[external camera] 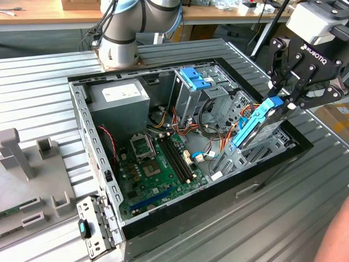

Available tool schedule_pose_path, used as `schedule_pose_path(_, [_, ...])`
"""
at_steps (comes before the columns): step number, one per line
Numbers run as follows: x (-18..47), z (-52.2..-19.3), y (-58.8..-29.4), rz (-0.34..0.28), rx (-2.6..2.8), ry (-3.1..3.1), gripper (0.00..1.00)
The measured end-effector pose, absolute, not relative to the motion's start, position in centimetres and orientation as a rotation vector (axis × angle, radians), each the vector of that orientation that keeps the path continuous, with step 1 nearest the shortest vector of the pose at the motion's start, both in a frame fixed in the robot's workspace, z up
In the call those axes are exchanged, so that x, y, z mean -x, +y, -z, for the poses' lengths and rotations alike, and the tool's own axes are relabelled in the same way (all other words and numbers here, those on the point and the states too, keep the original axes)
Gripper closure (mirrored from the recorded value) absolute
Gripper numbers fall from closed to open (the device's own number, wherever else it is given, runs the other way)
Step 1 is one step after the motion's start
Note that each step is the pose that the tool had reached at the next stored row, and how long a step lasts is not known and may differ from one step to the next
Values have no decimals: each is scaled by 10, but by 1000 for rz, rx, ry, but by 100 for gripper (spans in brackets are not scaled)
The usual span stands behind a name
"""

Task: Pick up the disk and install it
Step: 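Insert the disk into the insertion slot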

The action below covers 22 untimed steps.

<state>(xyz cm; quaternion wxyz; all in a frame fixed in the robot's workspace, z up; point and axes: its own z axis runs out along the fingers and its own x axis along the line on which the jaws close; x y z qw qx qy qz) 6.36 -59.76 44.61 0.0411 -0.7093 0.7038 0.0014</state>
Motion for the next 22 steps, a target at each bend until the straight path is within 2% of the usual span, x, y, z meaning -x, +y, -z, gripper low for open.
schedule_pose_path(5, [-64,-470,-598,-59,2148,2132,64])
schedule_pose_path(8, [-64,-480,-597,-70,2143,2127,64])
schedule_pose_path(12, [-64,-492,-597,-76,2141,2124,64])
schedule_pose_path(22, [-56,-496,-589,-79,2140,2122,64])
